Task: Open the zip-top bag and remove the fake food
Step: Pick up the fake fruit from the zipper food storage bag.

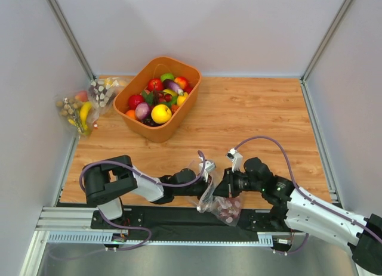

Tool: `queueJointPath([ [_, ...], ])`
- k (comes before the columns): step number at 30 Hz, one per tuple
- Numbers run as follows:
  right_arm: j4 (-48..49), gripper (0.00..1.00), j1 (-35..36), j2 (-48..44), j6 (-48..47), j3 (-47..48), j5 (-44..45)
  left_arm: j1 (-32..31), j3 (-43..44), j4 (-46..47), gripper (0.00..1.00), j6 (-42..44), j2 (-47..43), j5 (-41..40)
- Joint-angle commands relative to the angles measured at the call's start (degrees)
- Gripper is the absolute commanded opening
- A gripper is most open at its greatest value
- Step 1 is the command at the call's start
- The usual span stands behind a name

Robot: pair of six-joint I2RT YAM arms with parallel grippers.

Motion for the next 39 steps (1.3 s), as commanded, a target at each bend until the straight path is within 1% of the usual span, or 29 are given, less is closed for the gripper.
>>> queueJointPath([
  [1, 0.84, 0.00, 0.12, -2.05, 0.23, 0.15, 2.88, -1.11, -0.79, 2.83, 0.00, 1.43, -4.80, 0.89],
  [5, -2.95, 0.00, 0.12, -5.04, -0.12, 0.33, 4.98, -1.02, -3.24, 0.46, 0.00, 2.84, -10.85, -0.42],
  [8, -4.45, 0.00, 0.12, -7.41, -0.04, -0.02, 5.95, -1.02, -4.04, -3.23, 0.00, 3.98, -15.34, -1.57],
  [13, -5.94, 0.00, 0.12, -8.91, 0.14, -0.02, 6.92, -1.11, -3.86, -11.22, 0.00, 6.70, -20.01, -3.68],
  [14, -6.12, 0.00, 0.12, -9.17, 0.23, -0.02, 7.01, -1.11, -3.95, -14.11, 0.00, 7.14, -22.02, -5.25],
  [16, -6.82, 0.00, 0.12, -9.18, 0.14, 0.06, 7.36, -1.02, -4.39, -16.67, 0.00, 8.20, -24.40, -7.01],
  [17, -7.08, 0.00, 0.12, -9.52, 0.05, 0.24, 7.88, -0.93, -4.74, -19.82, 0.00, 8.46, -27.46, -8.67],
  [18, -7.70, 0.00, 0.12, -9.79, -0.03, 0.24, 8.06, -0.93, -5.01, -21.33, 0.00, 8.64, -29.14, -9.47],
  [19, -7.96, 0.00, 0.12, -9.88, -0.03, 0.15, 8.24, -0.67, -5.27, -22.83, 0.00, 9.34, -32.72, -10.27],
  [20, -8.23, 0.00, 0.12, -10.40, -0.03, 0.07, 8.50, -0.58, -5.53, -26.23, 0.00, 9.52, -34.59, -11.93],
  [21, -8.49, 0.00, 0.12, -10.67, 0.14, -0.02, 8.59, -0.41, -5.62, -28.01, 0.00, 9.78, -36.52, -11.94],
  [22, -8.58, 0.00, 0.12, -10.93, 0.14, -0.11, 8.68, -0.23, -5.88, -29.77, 0.00, 10.39, -40.28, -14.03],
  [23, -8.76, 0.00, 0.12, -11.37, 0.23, -0.02, 8.94, -0.06, -5.97, -32.74, 0.00, 10.75, -42.15, -15.36],
  [25, -9.28, 0.00, 0.12, -11.81, 0.23, -0.11, 9.03, 0.73, -6.32, -35.31, 0.00, 11.10, -47.06, -16.42],
  [28, -9.37, 0.00, 0.12, -11.99, 0.23, 0.07, 8.95, 1.70, -5.98, -39.36, 0.00, 11.98, -51.64, -17.13],
  [34, -9.19, 0.00, 0.12, -9.09, -0.21, 1.38, 7.89, 2.23, -2.74, -41.38, 0.00, 12.68, -53.68, -14.58],
  [37, -9.11, 0.00, 0.12, -8.21, -0.39, 1.65, 8.24, 2.32, 0.95, -44.80, 0.00, 13.65, -54.81, -13.53],
  [39, -9.19, 0.00, 0.12, -8.12, -0.39, 1.73, 8.85, 2.32, 3.07, -49.54, 0.00, 14.44, -55.96, -13.53],
])
